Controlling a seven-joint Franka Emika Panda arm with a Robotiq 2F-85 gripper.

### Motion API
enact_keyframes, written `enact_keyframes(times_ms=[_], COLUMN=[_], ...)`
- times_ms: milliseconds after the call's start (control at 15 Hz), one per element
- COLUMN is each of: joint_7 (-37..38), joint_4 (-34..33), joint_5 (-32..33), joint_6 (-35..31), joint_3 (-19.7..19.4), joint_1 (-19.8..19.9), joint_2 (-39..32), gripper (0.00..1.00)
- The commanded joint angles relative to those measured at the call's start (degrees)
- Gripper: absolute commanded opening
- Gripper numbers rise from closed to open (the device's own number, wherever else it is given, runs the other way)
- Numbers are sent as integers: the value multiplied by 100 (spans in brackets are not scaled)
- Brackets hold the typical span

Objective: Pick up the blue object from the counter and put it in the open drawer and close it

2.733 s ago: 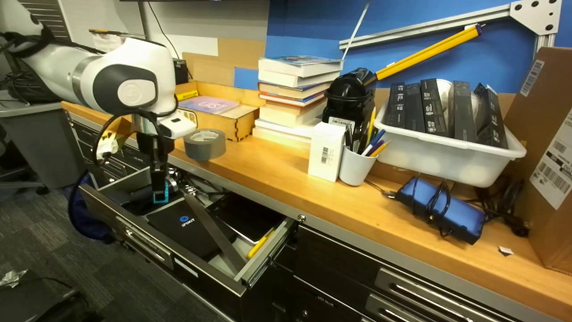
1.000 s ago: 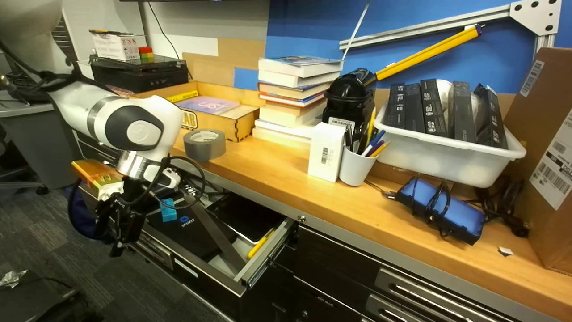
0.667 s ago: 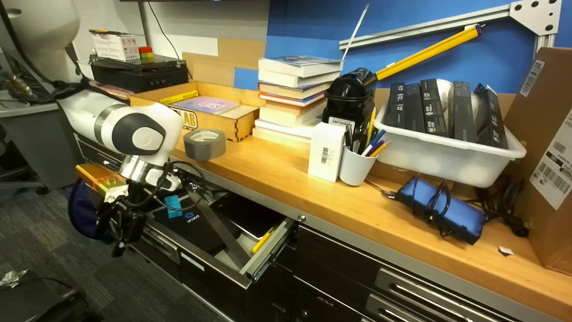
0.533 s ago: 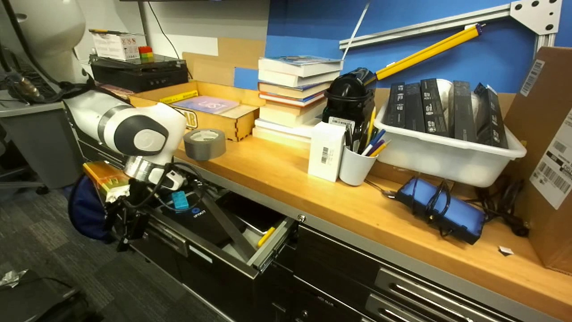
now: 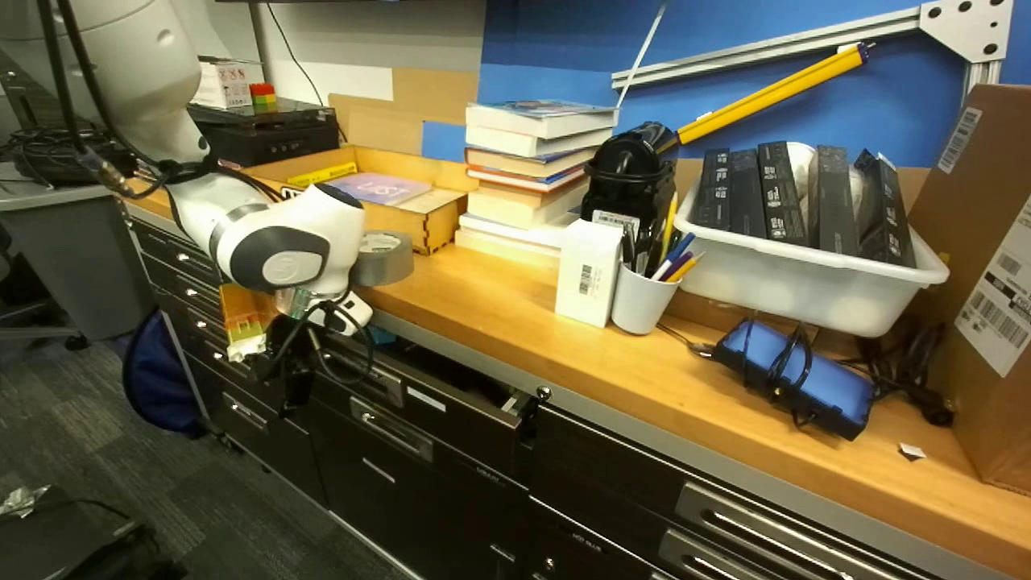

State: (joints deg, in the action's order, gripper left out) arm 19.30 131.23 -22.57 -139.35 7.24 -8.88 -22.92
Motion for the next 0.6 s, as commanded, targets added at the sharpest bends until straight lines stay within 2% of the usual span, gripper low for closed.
enact_keyframes(times_ms=[0, 267, 533], joint_7=[461, 1054, 1892], joint_4=[-17, 151, 440], joint_5=[-418, -684, -628], joint_6=[-932, -2059, -3042], joint_3=[30, 65, -92], joint_1=[-60, -222, -579], joint_2=[-103, -140, -125], gripper=[100, 100, 100])
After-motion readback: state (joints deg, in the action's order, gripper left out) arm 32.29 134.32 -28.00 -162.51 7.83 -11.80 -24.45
